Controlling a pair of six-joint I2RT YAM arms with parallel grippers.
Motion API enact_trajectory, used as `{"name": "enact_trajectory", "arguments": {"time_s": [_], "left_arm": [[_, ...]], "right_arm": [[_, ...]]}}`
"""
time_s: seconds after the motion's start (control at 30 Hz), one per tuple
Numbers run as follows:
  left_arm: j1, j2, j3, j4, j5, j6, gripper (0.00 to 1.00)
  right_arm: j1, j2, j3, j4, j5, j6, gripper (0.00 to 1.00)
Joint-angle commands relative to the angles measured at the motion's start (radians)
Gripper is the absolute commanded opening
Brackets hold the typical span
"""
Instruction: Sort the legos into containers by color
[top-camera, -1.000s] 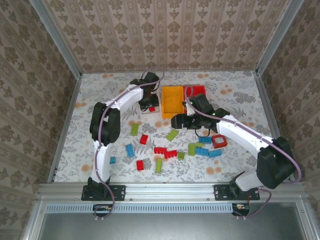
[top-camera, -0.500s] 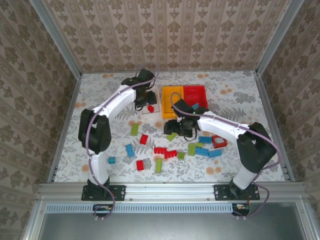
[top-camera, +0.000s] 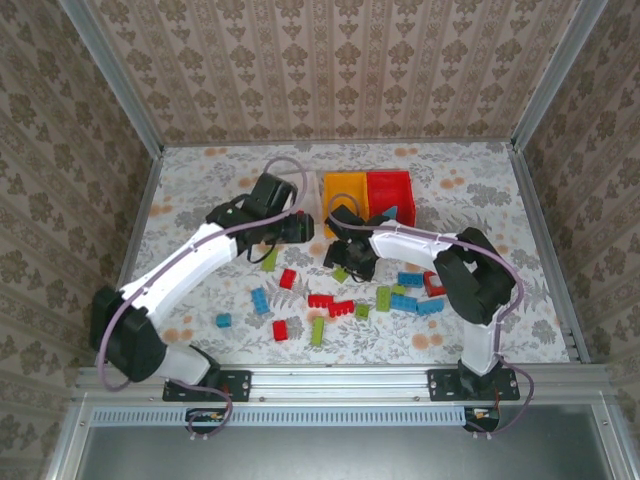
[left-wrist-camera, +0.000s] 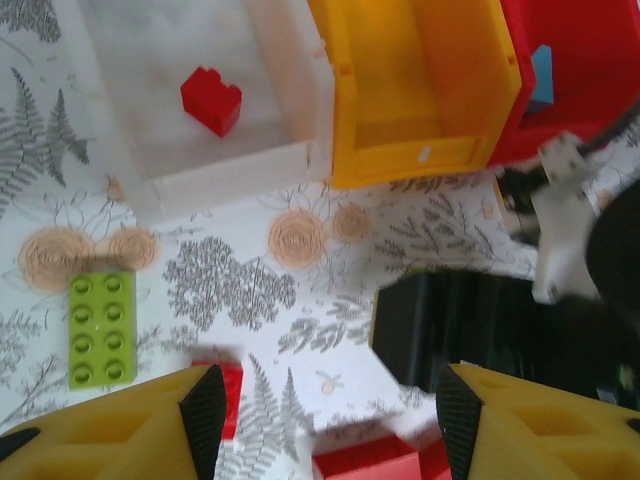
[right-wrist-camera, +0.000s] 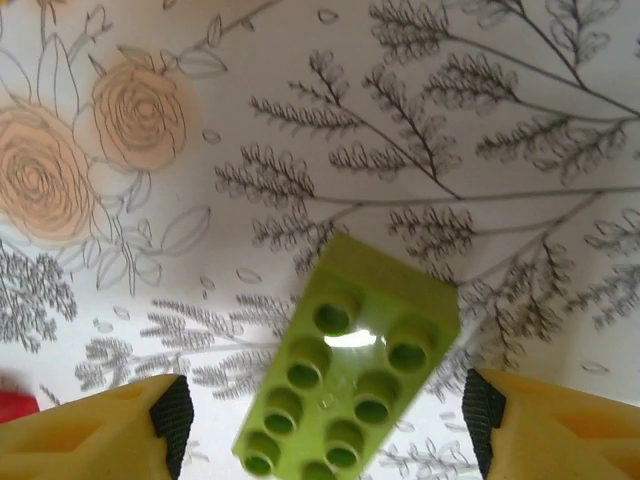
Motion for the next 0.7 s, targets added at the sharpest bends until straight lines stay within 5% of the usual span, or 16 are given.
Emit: {"name": "enact_trajectory", "arguments": {"time_s": [0.0,0.17,0.3,0.47,0.67], "left_arm": [[-0.004,-0.088,-0.055,0.012,-0.001,0.007,0.60],[-0.006,-0.169,-0.098,-0.002,-0.026,-0.007,0.59],[-0.007,-0.205,-0.105,0.005,-0.029,-0.011,0.59],[-0.009,-0.234,-0.129,0.051,-0.023,-0.025,0.59],[-0.011,-0.227,-0.133,0.054,-0.027,-0.044,0.58]], "right_arm": [[0.007,0.038,0.036,-0.061,0.039,0.065,0.62],[0.012,0.018,0.036,-0.079,0.055,0.059,0.38],[0.018,-0.054,0.110,-0.130,0.151,-0.050,0.29],[-0.024,-0.074,0.222,-0.153,0.222,-0.207,0.27],[-0.114,0.070,0.415,-0.146,0.150,-0.320,0.27]]}}
